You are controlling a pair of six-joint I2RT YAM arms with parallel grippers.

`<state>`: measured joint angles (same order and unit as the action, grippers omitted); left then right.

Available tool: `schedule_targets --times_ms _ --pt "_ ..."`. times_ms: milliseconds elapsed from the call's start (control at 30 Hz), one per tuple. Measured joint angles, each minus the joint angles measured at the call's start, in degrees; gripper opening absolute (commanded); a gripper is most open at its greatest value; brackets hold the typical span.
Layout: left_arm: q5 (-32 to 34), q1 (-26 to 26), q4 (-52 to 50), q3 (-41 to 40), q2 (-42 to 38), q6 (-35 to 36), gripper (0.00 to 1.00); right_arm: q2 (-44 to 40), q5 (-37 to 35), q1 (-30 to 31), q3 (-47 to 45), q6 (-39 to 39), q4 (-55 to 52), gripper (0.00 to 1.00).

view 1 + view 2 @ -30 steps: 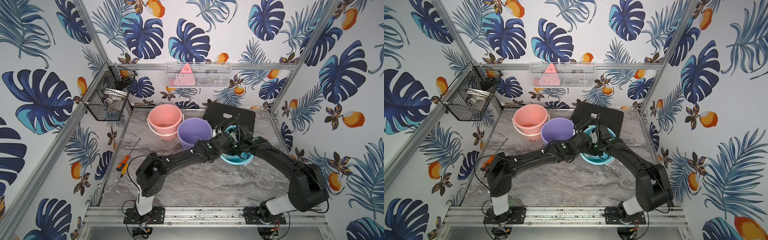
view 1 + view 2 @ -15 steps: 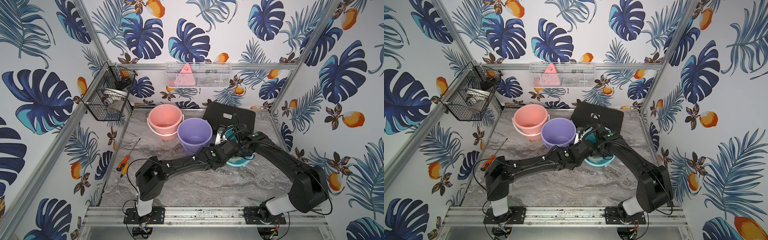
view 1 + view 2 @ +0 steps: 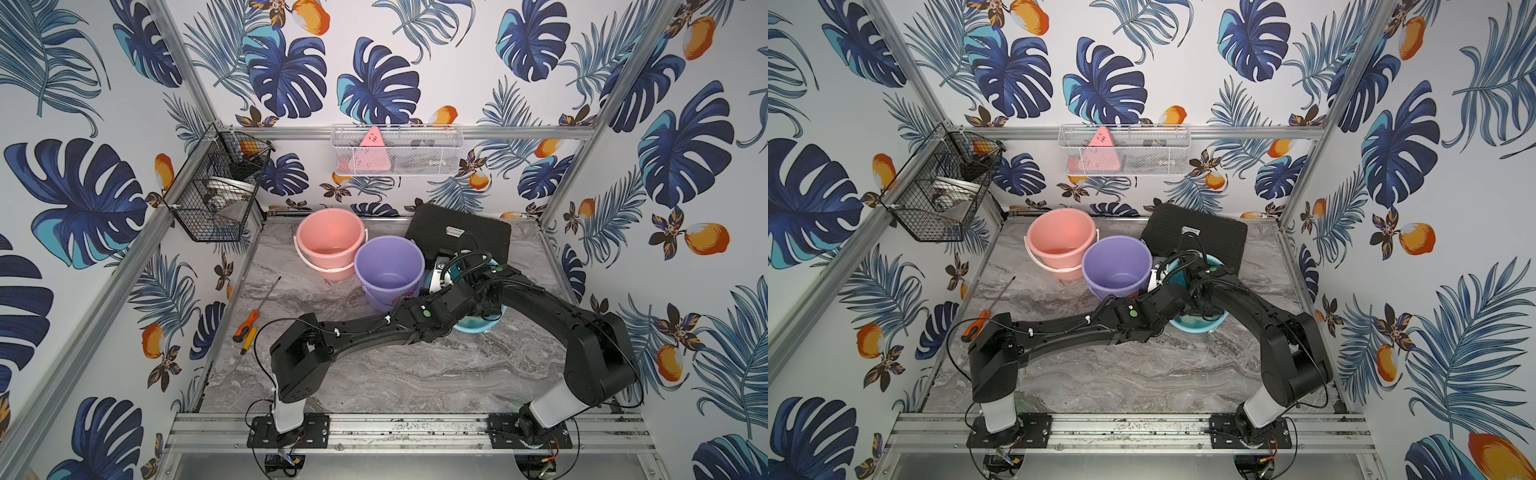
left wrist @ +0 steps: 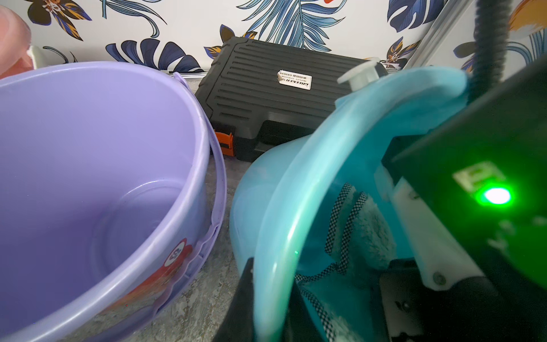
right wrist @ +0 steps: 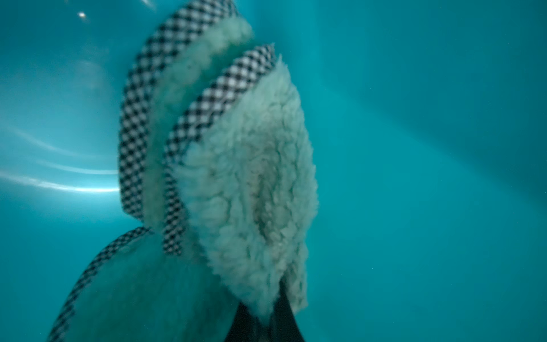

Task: Wipe the inside of the bucket with a cloth
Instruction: Wipe the dirt from the inside of the bucket.

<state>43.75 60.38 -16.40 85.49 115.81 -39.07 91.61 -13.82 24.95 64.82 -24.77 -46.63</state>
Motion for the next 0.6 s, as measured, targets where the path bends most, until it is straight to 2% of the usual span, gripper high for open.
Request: schedule_targets --times_ms 100,367,467,600 --pt "0.11 0.0 -0.13 -0.02 0.02 -0.07 0.0 -0.96 6.51 -0.24 -2.03 -0.31 3.1 0.0" --pt "0.02 -0.13 -0.39 -0.02 0.33 -1.38 0.0 -6.01 29.59 -0.26 -5.44 -1.77 12.87 0.0" --pt "-0.9 -1.09 -0.63 -0.46 0.13 -1.79 0.0 -7.93 34.18 -0.28 -6.01 -2.45 15.3 0.0" --pt "-5.22 -2.25 0.11 -1.2 -0.79 -3.02 0.0 -10.1 34.8 -0.37 -7.78 -4.35 16.96 0.0"
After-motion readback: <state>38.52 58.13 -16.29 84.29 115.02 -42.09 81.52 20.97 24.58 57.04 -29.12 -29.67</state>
